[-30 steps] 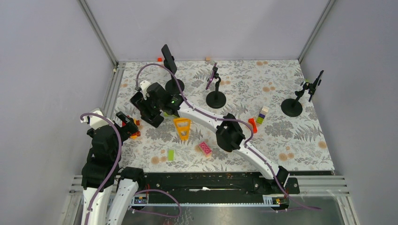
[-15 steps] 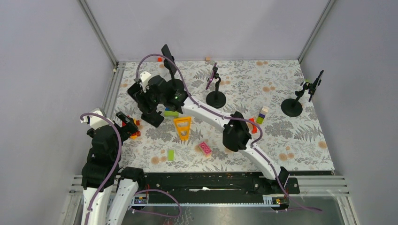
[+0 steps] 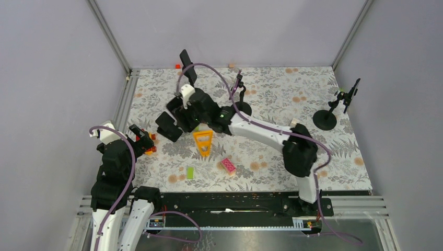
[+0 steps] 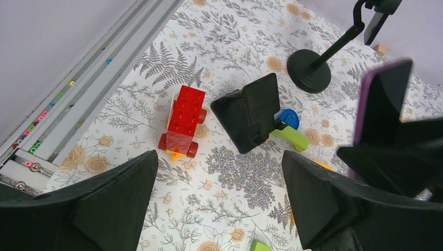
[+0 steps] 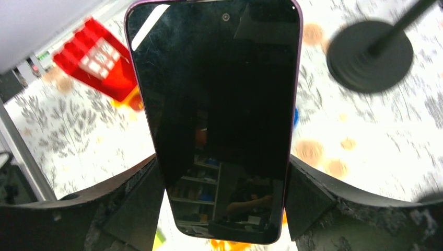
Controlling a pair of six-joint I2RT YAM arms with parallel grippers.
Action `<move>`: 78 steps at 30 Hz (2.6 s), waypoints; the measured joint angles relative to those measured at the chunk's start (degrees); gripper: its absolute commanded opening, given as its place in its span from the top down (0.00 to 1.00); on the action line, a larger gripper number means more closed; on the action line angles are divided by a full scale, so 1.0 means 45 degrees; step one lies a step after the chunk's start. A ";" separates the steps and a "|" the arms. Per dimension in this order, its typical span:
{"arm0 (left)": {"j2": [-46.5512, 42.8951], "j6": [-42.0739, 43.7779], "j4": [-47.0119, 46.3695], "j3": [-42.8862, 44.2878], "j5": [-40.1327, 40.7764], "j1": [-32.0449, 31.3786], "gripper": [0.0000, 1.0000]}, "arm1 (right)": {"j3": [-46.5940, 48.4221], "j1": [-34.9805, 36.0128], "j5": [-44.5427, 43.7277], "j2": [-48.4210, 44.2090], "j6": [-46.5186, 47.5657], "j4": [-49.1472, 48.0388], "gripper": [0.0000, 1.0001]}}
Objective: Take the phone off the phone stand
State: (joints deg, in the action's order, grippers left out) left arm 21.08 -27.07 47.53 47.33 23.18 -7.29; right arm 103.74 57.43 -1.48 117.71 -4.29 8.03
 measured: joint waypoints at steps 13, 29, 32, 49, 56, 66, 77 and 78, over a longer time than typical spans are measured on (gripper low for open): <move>0.0345 0.0005 -0.0223 -0.0010 -0.0248 0.0000 0.01 | -0.9573 -0.0063 -0.1957 -0.7713 -0.1812 -0.1530 0.34; 0.2686 -0.0136 -0.1933 -0.0117 -0.1428 0.0000 0.01 | -1.4586 -0.2579 -0.3798 -1.1720 -0.5736 0.1540 0.34; 0.3026 -0.0015 -0.2006 -0.0117 -0.1467 0.0000 0.01 | -1.4644 -0.2963 -0.3759 -1.1555 -0.5790 0.1846 0.33; 0.4201 0.0641 -0.2210 -0.0223 -0.1787 0.0000 0.01 | -1.2842 -0.3837 -0.3580 -0.6654 -0.5678 0.2909 0.27; 0.3866 0.0738 -0.2210 -0.0219 -0.1787 0.0000 0.01 | -1.2186 -0.4469 -0.3793 -0.5872 -0.5503 0.3147 0.10; 0.3823 0.0753 -0.2210 -0.0223 -0.1792 0.0000 0.01 | -1.1351 -0.4600 -0.3915 -0.5168 -0.5362 0.3492 0.00; 0.3837 0.0787 -0.2215 -0.0223 -0.1880 0.0000 0.01 | -1.1550 -0.4605 -0.3886 -0.5722 -0.5187 0.3827 0.01; 0.3842 0.0787 -0.2220 -0.0223 -0.1957 0.0000 0.01 | -1.1618 -0.4609 -0.3857 -0.5960 -0.5124 0.3861 0.01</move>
State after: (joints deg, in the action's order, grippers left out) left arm 38.37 -23.53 37.54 46.33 14.37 -7.29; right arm 51.46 36.69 -18.83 90.89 -27.35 25.41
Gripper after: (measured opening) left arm 0.989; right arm 0.993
